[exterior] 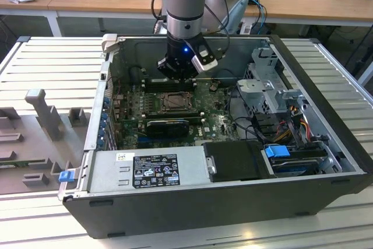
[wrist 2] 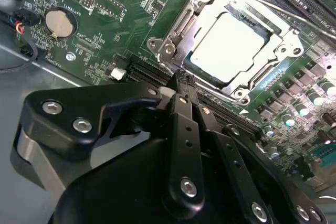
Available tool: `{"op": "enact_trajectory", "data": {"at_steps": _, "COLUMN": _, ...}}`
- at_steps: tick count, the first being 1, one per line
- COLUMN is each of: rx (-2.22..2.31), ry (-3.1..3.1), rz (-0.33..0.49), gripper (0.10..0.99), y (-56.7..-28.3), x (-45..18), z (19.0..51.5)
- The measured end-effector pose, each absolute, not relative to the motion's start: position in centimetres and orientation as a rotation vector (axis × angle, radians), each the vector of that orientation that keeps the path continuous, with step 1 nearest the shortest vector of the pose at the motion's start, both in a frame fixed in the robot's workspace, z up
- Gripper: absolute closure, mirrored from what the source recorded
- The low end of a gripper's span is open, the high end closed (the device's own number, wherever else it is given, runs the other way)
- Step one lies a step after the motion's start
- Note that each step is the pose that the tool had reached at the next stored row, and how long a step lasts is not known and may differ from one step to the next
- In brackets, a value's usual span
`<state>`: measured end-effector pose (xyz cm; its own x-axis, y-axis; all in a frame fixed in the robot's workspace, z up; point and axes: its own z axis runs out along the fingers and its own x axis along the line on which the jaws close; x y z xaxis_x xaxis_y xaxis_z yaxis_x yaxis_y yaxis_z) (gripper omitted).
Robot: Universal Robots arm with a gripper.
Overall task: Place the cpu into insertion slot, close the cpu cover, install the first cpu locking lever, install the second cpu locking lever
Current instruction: 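Install the first cpu locking lever, then install the second cpu locking lever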
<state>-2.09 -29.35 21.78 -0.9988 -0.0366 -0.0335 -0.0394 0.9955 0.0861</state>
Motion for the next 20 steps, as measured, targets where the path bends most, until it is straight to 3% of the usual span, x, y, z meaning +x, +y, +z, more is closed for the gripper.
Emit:
{"op": "enact_trajectory", "data": {"at_steps": 6, "rx": -0.059, "ry": 3.106, "rz": 0.135, "gripper": 0.98, "y": -30.0, "x": -2.1, "z": 22.0}}
{"op": "enact_trajectory", "data": {"at_steps": 14, "rx": -0.059, "ry": 3.106, "rz": 0.136, "gripper": 0.98, "y": -30.1, "x": -2.1, "z": 25.5}}
{"op": "enact_trajectory", "data": {"at_steps": 20, "rx": -0.059, "ry": 3.106, "rz": 0.142, "gripper": 0.98, "y": -32.9, "x": -2.1, "z": 25.5}}
